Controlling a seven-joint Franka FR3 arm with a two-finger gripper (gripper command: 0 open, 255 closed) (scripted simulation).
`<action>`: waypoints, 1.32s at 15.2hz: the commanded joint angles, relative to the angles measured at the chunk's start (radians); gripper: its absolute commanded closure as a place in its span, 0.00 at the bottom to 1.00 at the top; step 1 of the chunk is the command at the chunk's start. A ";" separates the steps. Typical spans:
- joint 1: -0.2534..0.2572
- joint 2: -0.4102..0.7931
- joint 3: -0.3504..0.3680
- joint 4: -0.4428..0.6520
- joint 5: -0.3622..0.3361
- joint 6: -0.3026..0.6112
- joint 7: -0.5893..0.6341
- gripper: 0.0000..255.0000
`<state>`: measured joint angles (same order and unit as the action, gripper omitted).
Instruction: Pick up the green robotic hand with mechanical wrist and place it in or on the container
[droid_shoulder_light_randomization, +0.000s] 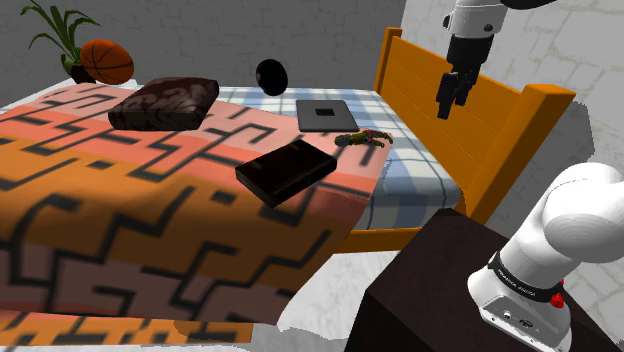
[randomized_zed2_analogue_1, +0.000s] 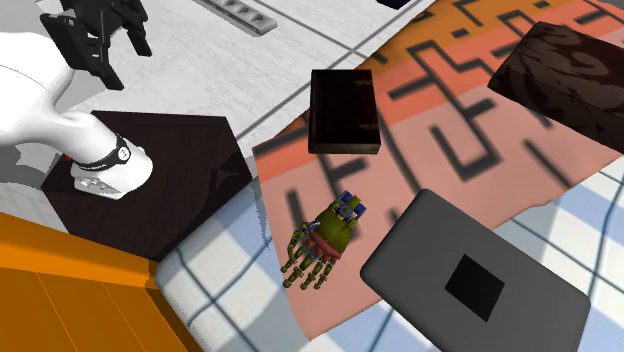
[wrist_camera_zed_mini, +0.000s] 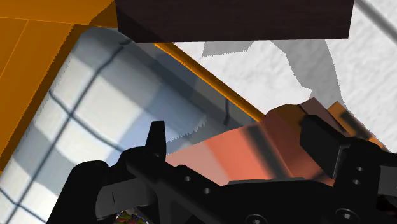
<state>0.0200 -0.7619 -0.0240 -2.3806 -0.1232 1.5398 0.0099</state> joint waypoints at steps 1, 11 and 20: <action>0.000 0.000 0.000 0.000 0.000 0.000 0.000 0.00; 0.007 0.292 -0.087 0.012 -0.136 0.307 -0.195 0.00; 0.007 0.613 -0.134 0.136 -0.217 0.541 -0.341 0.00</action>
<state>0.0279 -0.1887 -0.1534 -2.2727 -0.3336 2.0629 -0.3095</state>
